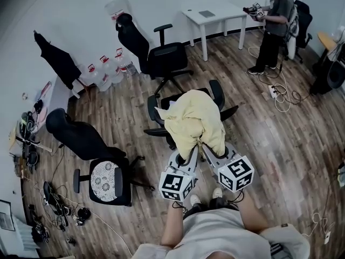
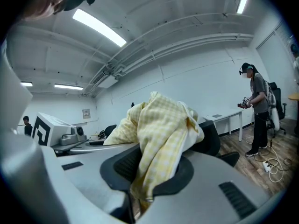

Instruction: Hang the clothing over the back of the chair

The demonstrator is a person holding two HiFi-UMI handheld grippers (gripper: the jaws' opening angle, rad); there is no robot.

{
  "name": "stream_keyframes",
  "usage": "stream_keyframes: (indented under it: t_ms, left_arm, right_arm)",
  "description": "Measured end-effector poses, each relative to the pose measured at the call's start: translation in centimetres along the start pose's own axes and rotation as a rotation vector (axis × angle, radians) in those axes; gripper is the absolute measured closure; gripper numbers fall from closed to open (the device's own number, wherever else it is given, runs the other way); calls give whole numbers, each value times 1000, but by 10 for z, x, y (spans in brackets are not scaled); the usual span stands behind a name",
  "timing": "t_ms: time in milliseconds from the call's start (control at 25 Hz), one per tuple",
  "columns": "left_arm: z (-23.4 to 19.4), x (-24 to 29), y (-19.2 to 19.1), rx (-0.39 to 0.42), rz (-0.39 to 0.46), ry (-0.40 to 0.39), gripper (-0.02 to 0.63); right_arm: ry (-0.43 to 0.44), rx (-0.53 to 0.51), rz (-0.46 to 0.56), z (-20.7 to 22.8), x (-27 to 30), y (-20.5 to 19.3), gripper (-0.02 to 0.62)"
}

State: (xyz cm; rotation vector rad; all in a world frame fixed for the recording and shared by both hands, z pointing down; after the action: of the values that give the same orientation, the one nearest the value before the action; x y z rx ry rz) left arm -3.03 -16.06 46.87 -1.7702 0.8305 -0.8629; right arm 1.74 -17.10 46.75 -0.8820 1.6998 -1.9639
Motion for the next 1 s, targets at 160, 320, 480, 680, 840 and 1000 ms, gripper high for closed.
stream_keyframes:
  t_ms: [160,320,480,680,840,1000]
  left_arm:
    - [-3,-1,-3,-6,2,12,560]
    - [-6,0,-7,-11,-3,18,560]
    - [-7,3,-11,-15,-12,16,560]
    - [-10,6,-13,-20,-24,12,560]
    - [-13,9,-13,-23,-27,7,560]
    - [-17,12,-15,-29,-30,1,560]
  right_arm:
    - [10,-6,0,-1,3,-3,531]
    - [24,2,7,0,6,-7,528]
    - [23,4,0,3,8,-10,525]
    - [22,0,-6,4,12,-11,522]
    - [22,-6,-8,7,16,-11,518]
    - [19,-8,-13,9,21,-13,514]
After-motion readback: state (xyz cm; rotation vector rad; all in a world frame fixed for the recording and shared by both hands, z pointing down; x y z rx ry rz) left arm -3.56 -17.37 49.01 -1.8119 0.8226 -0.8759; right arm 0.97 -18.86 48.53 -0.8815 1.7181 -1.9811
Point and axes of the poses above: the fingertips, and each gripper's own axes: x forward along the fingers, z to its right, y out of its top, the point moved 1 cm from there along -x, backward along the fingers, and after that the axes turned 10 degrees about -x, right-handed, at the moved point
